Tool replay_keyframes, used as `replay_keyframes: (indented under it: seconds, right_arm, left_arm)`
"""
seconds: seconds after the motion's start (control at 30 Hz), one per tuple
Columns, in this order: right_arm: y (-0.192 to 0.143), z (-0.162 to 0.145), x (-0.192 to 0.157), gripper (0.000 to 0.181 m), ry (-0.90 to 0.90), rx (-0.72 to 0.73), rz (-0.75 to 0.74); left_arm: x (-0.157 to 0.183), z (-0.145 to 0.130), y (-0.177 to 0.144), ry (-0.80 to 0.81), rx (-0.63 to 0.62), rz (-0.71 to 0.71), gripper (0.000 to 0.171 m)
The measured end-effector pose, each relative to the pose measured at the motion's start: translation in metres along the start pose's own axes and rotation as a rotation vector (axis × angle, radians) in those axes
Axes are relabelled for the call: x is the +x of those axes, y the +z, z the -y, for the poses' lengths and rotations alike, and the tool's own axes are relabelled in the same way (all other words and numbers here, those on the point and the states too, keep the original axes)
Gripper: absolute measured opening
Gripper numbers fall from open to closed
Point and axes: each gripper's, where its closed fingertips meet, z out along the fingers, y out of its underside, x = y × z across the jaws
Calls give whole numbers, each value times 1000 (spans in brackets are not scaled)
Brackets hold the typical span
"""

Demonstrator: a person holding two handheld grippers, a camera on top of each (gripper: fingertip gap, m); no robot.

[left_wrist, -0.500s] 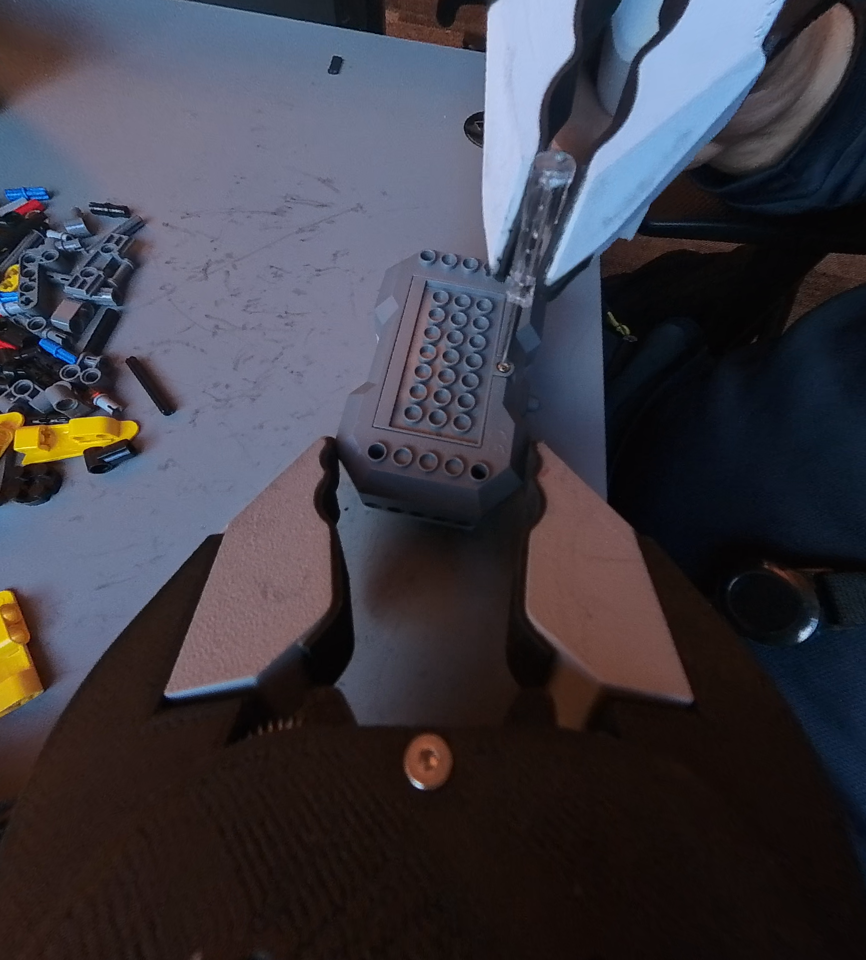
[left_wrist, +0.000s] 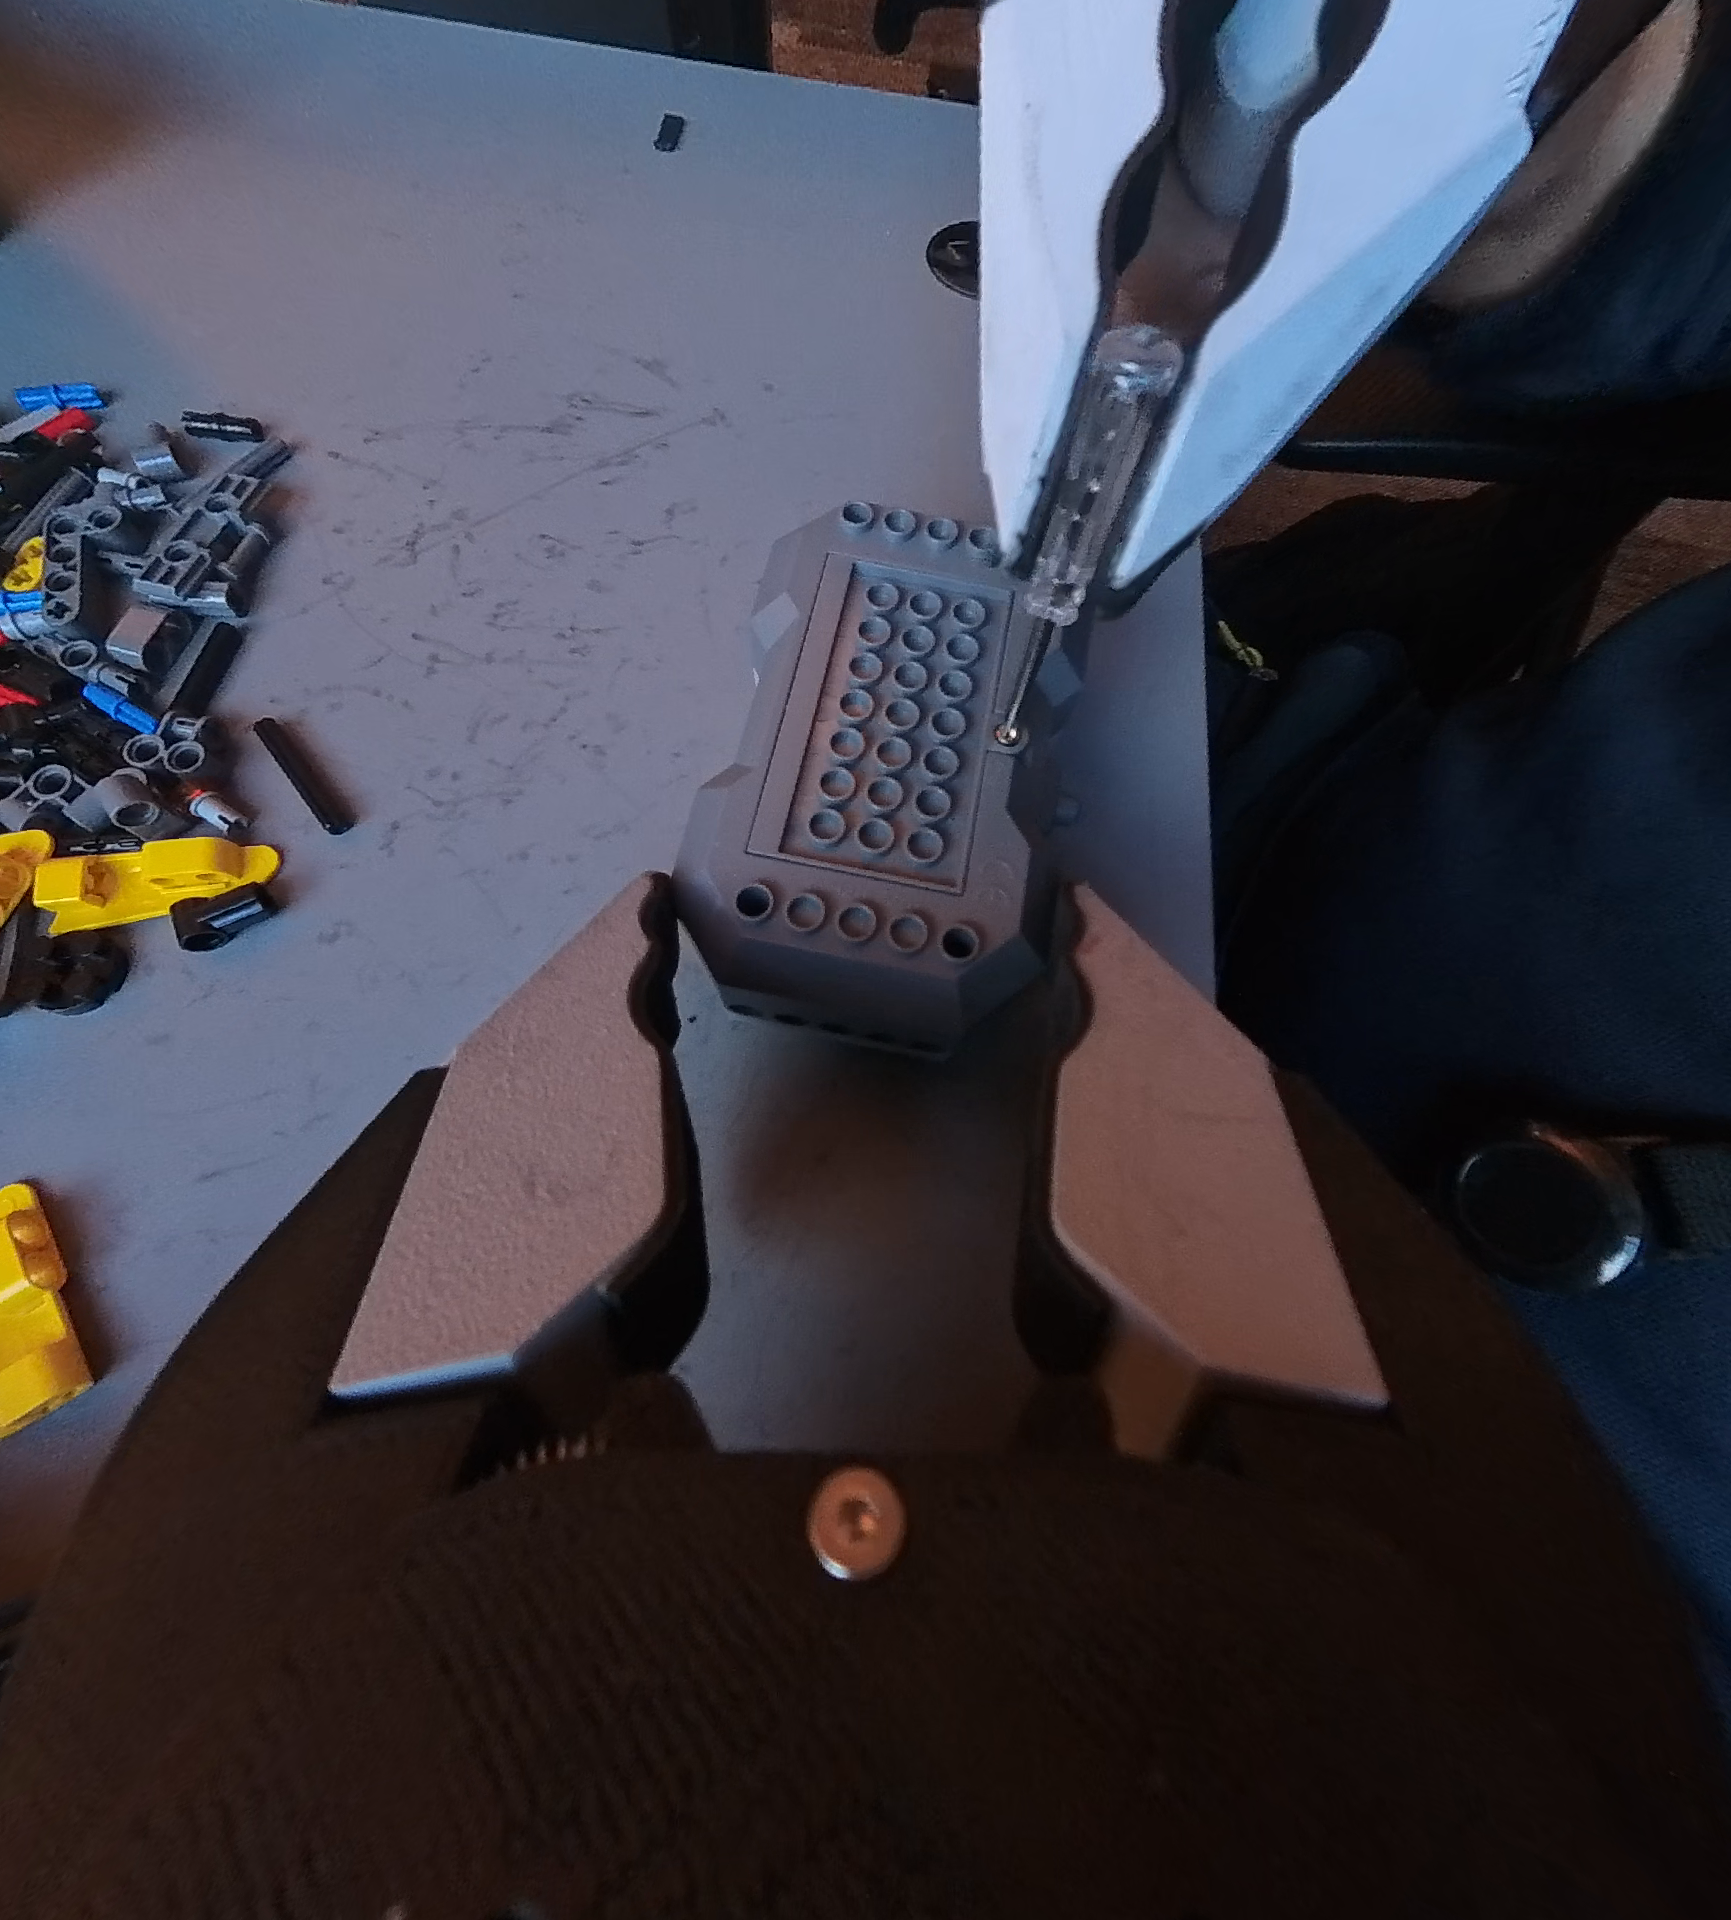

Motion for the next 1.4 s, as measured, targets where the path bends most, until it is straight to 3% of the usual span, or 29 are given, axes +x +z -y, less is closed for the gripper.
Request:
replay_keyframes:
  seconds: [0.17,0.43,0.7,0.93,1.07,1.2,1.3,1.4]
  right_arm:
    - [3,1,-3,7,-69,-51,205]
    - [-2,-1,-10,7,-305,-63,761]
    - [-1,-2,-15,7,-289,-181,1218]
    - [1,-2,-16,7,-264,-248,1484]
    - [-1,-2,-19,7,-278,-274,1572]
    - [-1,2,-25,7,-302,-267,1569]
    - [3,18,-26,7,-295,-187,1470]
    - [14,35,-25,7,-282,-126,1254]
  left_arm:
    - [0,0,0,-1,0,-1,68]
    - [2,0,0,9,-1,-12,68]
    - [5,1,2,43,-3,-24,68]
    - [6,1,2,60,-3,-20,68]
    - [8,1,2,73,-3,-32,68]
    - [9,1,2,73,-5,-37,68]
    - [9,1,2,68,-5,-40,68]
    - [9,1,2,72,-5,-37,68]
